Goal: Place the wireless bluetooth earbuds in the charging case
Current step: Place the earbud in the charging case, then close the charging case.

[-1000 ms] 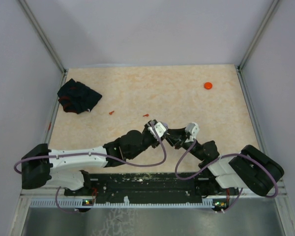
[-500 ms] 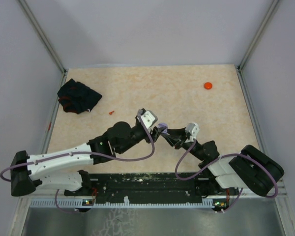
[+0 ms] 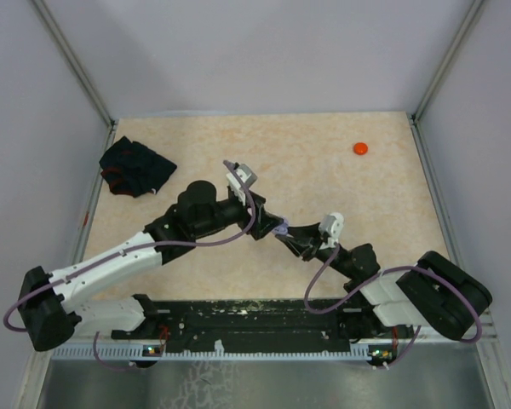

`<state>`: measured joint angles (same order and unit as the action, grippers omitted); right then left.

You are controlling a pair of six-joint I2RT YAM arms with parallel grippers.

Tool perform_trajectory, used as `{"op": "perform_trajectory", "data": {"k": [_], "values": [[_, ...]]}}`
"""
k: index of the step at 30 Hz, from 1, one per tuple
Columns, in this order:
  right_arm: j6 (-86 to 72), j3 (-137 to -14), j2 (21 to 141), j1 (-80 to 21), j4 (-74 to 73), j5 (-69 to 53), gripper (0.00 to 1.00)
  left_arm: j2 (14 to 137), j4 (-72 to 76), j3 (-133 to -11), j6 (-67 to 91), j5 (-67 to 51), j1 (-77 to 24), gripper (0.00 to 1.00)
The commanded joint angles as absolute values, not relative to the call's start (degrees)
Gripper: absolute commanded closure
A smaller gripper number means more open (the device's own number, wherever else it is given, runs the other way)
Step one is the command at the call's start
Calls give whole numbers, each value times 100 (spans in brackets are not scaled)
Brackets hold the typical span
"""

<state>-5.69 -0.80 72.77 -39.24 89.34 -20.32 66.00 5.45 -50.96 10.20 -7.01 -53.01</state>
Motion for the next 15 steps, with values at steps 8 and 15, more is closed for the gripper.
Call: {"op": "perform_trajectory", "data": {"k": [8, 15], "values": [[-672, -264, 7240, -3938, 9877, -2338, 100, 7187, 1209, -5022, 2215, -2503, -4730, 11], [-691, -238, 7181, -3938, 9873, -2294, 100, 7523, 1319, -4909, 2377, -2820, -4711, 13]]}}
